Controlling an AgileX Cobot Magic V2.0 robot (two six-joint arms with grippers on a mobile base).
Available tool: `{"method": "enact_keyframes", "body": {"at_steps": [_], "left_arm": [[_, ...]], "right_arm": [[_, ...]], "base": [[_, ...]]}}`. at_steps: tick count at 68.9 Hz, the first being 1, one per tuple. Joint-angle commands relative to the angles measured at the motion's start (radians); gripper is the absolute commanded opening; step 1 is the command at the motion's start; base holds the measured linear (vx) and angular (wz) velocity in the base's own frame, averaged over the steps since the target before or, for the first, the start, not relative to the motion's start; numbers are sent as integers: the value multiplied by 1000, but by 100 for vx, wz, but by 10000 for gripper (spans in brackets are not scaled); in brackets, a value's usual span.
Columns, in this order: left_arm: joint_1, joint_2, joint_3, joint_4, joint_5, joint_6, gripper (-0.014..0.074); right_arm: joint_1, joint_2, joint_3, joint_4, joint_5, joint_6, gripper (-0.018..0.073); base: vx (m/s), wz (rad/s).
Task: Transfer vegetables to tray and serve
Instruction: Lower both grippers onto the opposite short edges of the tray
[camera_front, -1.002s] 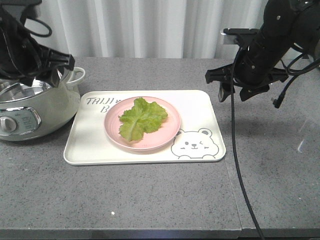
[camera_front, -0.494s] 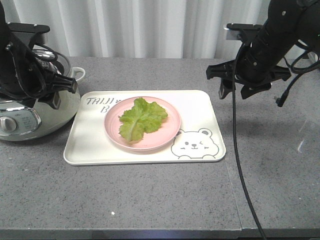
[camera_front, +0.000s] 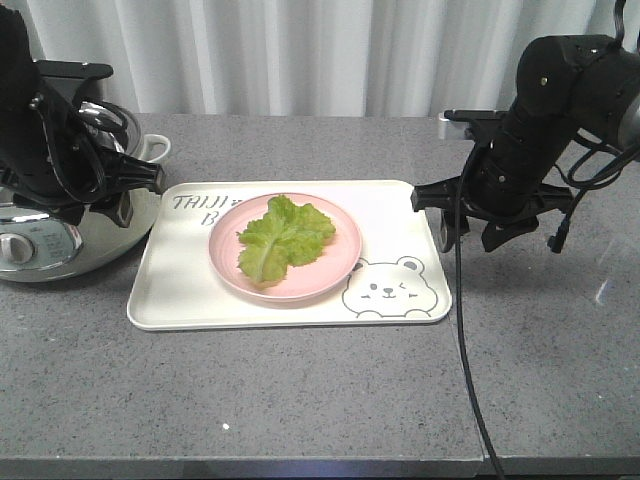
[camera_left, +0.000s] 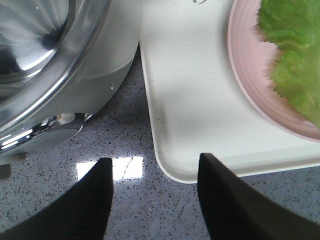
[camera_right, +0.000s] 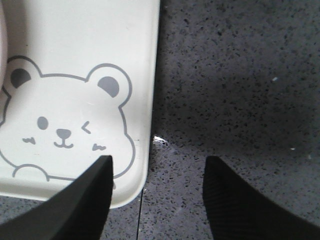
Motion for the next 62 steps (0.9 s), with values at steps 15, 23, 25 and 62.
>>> {"method": "enact_keyframes", "body": {"at_steps": [15,23,25,62], "left_arm": [[1,-28,-22,-5,4,20,364],[1,-26,-22,-5,4,20,364],[1,-26,-22,-5,4,21,364],[1,-2,81,-19,-5,23,364]], "right_arm": [[-3,-22,-7,56,44,-13,400],[-3,-15,9,66,43,-13,400],[-3,-13,11,65,42,-13,400],[-3,0,21,63,31,-13,400]], "base": [[0,0],[0,0],[0,0],[0,0]]}}
